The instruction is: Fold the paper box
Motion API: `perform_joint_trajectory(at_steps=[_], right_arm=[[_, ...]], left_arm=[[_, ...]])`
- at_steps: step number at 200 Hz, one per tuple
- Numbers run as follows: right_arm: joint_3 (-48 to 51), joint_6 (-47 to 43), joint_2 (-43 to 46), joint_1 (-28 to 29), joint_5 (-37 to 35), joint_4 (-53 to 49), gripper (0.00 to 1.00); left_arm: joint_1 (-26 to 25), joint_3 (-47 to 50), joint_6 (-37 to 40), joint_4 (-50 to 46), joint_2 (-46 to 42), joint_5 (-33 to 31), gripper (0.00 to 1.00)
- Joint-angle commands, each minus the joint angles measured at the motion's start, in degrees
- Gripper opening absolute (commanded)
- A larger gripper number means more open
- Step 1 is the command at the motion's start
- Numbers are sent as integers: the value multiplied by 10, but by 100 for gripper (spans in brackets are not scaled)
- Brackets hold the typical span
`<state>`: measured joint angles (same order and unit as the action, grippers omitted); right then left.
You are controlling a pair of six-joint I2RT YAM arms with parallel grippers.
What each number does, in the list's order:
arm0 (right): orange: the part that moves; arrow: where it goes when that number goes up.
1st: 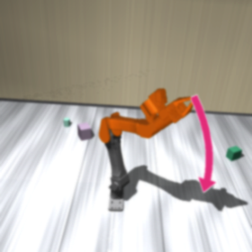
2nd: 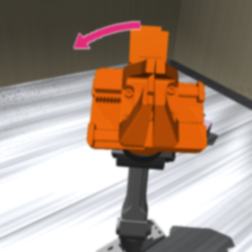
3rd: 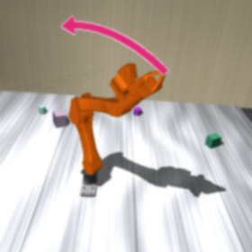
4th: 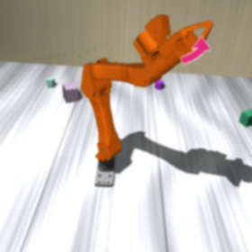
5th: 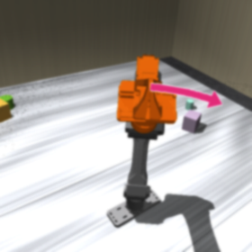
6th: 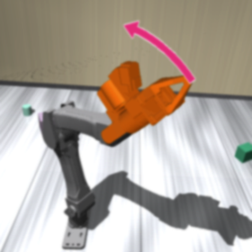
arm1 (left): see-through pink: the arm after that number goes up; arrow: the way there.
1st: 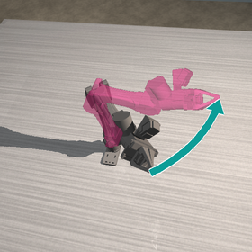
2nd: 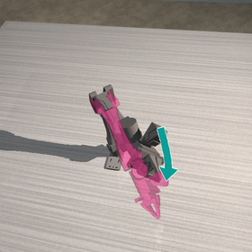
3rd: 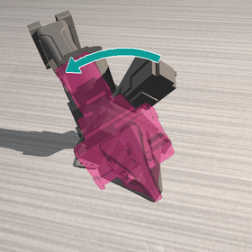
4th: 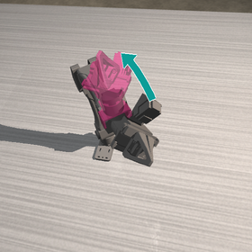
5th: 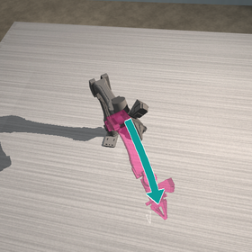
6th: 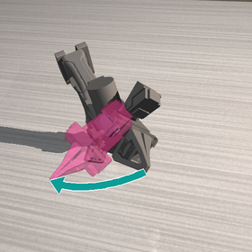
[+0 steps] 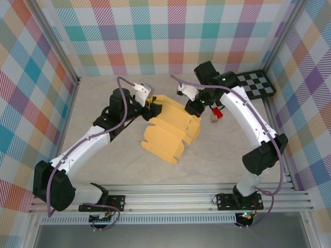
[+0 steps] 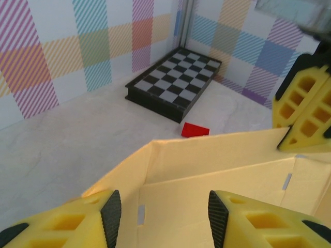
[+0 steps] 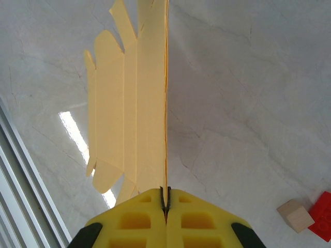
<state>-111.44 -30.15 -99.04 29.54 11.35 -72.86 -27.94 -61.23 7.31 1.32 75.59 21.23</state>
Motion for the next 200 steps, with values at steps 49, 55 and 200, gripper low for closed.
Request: perform_joint_trajectory(at_steps=[49,55,200], right_arm=[[23,30,18,14,10,41,0],[25,32,18,16,10,45,0],[67,37,39,19,13,44,0]], left_arm=[[-49,-30,-33,-17,22,27,36],[-55,-28,-36,-15,23,27,35],[32,-269,-171,-344,130,5,43]])
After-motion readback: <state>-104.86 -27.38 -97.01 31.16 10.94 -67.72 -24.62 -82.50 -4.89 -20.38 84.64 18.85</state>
